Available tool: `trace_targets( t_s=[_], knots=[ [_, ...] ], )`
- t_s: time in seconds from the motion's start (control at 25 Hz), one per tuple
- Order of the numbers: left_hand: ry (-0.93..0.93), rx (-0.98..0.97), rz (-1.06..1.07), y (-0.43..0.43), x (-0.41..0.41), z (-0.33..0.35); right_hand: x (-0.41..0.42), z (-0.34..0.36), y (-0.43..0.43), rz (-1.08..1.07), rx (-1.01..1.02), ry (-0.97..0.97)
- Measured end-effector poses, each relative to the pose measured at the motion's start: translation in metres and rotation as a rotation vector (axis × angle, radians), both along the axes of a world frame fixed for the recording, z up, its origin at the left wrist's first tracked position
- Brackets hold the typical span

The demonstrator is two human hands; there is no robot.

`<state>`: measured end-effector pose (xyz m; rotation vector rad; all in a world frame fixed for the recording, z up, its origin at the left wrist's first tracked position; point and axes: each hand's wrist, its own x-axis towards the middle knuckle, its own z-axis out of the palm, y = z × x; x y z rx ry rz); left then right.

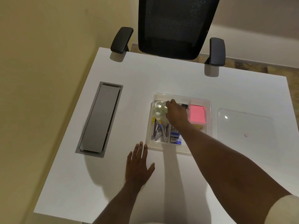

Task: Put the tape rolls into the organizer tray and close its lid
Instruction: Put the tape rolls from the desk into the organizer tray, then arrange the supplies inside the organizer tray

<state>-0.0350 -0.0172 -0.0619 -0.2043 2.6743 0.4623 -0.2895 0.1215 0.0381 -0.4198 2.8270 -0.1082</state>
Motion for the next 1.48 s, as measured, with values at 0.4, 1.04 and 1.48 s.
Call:
trace_targets(
  t_s=[0.4,1.04,1.48],
  knots=[
    [0.177,0.045,0.152,-0.017,-0.034,0.034,0.034,0.006,0.016,-0.029,-0.086,0.094],
    [0.334,-0.024,-0.097,-0.002,-0.184,0.063,0.003,-0.02,0.011,-0.068,-0.106,0.125],
    [0.22,-0.23,-0.246,0.028,-0.232,0.059,-0.025,-0.045,-0.003,-0.021,0.005,0.129]
  ],
)
